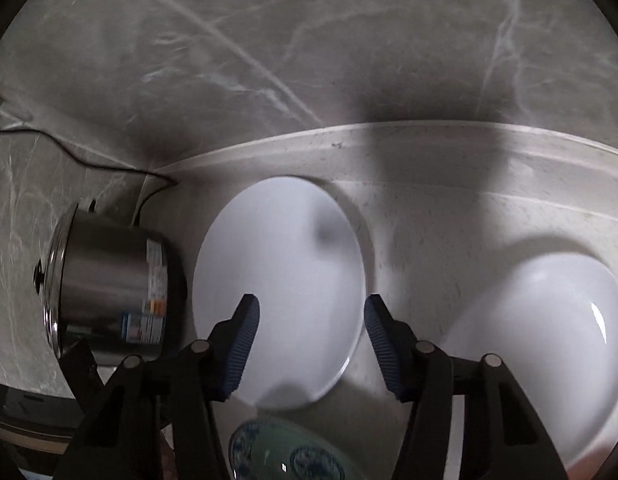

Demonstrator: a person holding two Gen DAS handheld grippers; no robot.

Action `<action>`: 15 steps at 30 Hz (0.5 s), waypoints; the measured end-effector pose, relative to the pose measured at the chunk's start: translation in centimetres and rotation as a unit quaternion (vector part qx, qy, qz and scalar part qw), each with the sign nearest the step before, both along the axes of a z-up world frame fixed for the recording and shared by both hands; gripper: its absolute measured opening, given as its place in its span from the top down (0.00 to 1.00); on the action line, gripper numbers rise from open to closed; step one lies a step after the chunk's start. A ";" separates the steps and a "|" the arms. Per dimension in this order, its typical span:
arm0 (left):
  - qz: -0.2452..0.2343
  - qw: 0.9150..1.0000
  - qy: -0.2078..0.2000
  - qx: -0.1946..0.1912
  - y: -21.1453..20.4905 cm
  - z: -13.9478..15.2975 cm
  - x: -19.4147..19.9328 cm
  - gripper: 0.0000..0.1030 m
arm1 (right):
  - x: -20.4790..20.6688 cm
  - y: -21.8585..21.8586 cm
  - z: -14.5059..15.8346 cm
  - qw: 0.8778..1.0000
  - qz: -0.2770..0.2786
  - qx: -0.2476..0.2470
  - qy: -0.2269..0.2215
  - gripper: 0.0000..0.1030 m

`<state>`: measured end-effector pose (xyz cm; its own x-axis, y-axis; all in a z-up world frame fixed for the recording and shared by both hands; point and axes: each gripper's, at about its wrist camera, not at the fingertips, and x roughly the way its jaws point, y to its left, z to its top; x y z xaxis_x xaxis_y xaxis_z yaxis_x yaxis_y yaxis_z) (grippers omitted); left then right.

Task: Organize plates and bowls
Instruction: 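Move both grippers to the rim of the large flat white plate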

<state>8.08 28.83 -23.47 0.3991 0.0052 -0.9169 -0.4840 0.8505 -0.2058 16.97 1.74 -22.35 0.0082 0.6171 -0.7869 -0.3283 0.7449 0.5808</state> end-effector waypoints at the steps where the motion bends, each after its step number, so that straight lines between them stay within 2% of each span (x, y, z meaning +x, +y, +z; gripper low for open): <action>1: 0.005 1.000 0.003 -0.011 0.5 -0.5 0.3 0.24 | 0.6 0.2 -0.4 1.000 0.002 0.001 0.000 0.43; 6: 0.002 1.000 0.020 -0.011 1.2 -1.9 1.8 0.24 | 1.7 0.9 -2.2 1.000 0.013 -0.011 0.007 0.43; 15: -0.023 0.999 0.023 0.007 1.4 -3.0 4.5 0.24 | 3.4 0.8 -4.6 0.998 -0.005 -0.047 0.041 0.43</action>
<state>12.55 30.27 -26.43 0.3560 0.0003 -0.9345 -0.4527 0.8749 -0.1722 20.34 2.57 -26.91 -0.0524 0.5406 -0.8396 -0.2749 0.8005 0.5326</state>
